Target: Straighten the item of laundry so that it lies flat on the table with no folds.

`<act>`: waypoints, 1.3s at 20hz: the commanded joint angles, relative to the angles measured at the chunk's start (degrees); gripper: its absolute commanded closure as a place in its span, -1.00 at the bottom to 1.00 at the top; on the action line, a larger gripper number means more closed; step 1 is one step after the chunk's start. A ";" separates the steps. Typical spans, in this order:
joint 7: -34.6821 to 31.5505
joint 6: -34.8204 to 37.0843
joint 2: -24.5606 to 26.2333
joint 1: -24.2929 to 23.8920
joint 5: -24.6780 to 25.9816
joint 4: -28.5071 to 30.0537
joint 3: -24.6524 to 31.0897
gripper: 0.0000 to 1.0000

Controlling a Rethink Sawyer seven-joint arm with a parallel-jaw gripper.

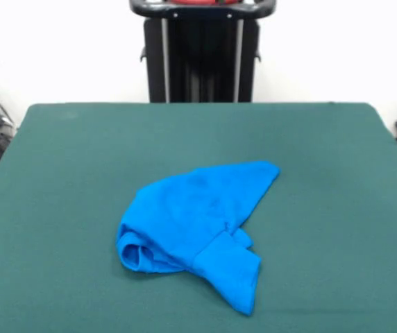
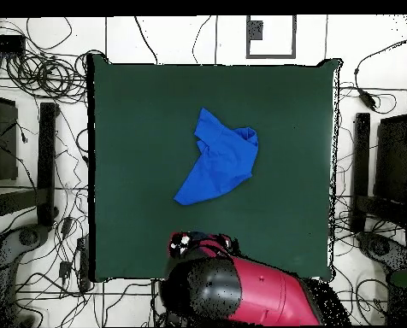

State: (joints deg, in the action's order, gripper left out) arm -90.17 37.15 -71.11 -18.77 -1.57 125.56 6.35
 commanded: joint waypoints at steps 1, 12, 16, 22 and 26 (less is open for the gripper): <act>17.05 1.56 11.40 -4.73 6.11 4.47 12.30 -1.00; 19.99 5.17 15.51 -17.46 19.91 1.75 19.79 -1.00; 21.30 7.77 16.62 -21.95 23.12 1.25 22.40 -1.00; 19.19 4.58 19.43 -27.14 29.59 2.11 23.87 -1.00; 14.66 -2.99 19.03 -29.43 33.71 6.54 24.41 -1.00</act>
State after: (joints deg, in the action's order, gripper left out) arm -86.67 38.37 -54.15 -47.03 25.63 125.64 23.34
